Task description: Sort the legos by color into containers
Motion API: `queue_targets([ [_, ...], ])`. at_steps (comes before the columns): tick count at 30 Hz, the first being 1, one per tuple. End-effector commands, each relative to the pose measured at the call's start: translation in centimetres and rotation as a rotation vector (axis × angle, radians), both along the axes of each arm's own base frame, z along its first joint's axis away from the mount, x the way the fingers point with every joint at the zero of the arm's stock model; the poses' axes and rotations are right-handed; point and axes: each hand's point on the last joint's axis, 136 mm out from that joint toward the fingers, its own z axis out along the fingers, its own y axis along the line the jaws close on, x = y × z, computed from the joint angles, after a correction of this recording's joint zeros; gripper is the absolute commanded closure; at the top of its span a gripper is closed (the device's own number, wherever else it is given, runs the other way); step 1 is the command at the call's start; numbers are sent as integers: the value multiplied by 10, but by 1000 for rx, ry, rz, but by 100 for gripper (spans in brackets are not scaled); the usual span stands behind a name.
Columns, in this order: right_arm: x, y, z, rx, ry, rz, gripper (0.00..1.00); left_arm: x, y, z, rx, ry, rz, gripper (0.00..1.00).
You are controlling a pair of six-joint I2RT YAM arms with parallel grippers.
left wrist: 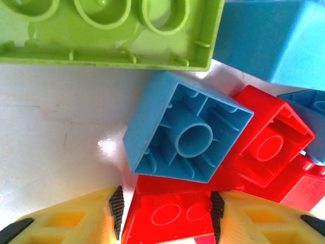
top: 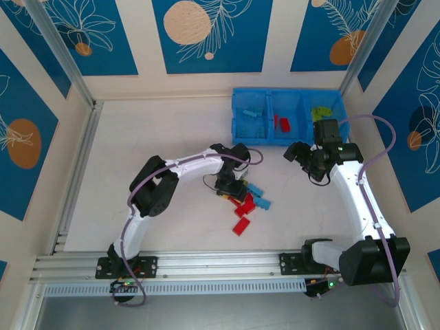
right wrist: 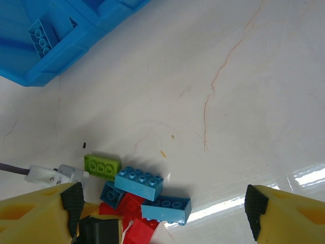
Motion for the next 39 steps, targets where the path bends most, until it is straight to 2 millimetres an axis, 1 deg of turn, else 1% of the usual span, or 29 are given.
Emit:
queue_targets([
  [1,-6,1,0,6,7,-1,15,5,6,-22,50,-22,-17,54],
  [5,-7,1,2,6,2,-1,15,17,7,-23,67,-91,-15,63],
  [7,-6,1,3,6,-4,-1,15,24,8,-21,61,-133,-9,66],
  [10,-7,1,4,6,-4,-4,15,31,4,-9,18,-187,-2,66],
  [14,-7,1,6,8,-9,-5,15,36,-3,12,-54,-244,-5,67],
  [17,-7,1,8,7,-11,-6,15,36,-11,31,-122,-262,-23,68],
  [19,-7,0,9,4,-11,-9,15,36,-16,48,-165,-278,-33,68],
  [23,-4,1,17,16,-29,-18,15,35,-38,98,-304,-298,-80,69],
  [24,-3,1,19,21,-37,-20,15,37,-44,112,-336,-313,-91,69],
  [25,-1,2,21,28,-45,-23,15,42,-48,121,-345,-332,-93,69],
  [26,1,3,22,33,-51,-25,15,47,-49,129,-341,-354,-95,69],
  [27,3,3,24,37,-55,-25,15,51,-51,131,-333,-366,-100,69],
  [29,5,4,24,40,-54,-24,15,57,-51,131,-305,-382,-109,67],
  [30,5,4,24,39,-50,-20,15,59,-49,128,-285,-386,-105,63],
  [32,3,4,22,34,-36,-16,15,61,-39,118,-233,-395,-82,52],
  [34,0,3,21,28,-28,-14,15,63,-21,107,-160,-425,-46,43],
  [35,-2,3,19,27,-25,-15,15,61,-9,98,-116,-435,-41,38],
  [37,-4,3,17,34,-24,-20,15,58,14,82,-23,-449,-36,25],
  [38,-4,4,16,39,-28,-21,15,55,21,75,8,-446,-51,18],
  [39,-5,4,15,43,-26,-22,15,54,26,68,28,-441,-61,15],
])
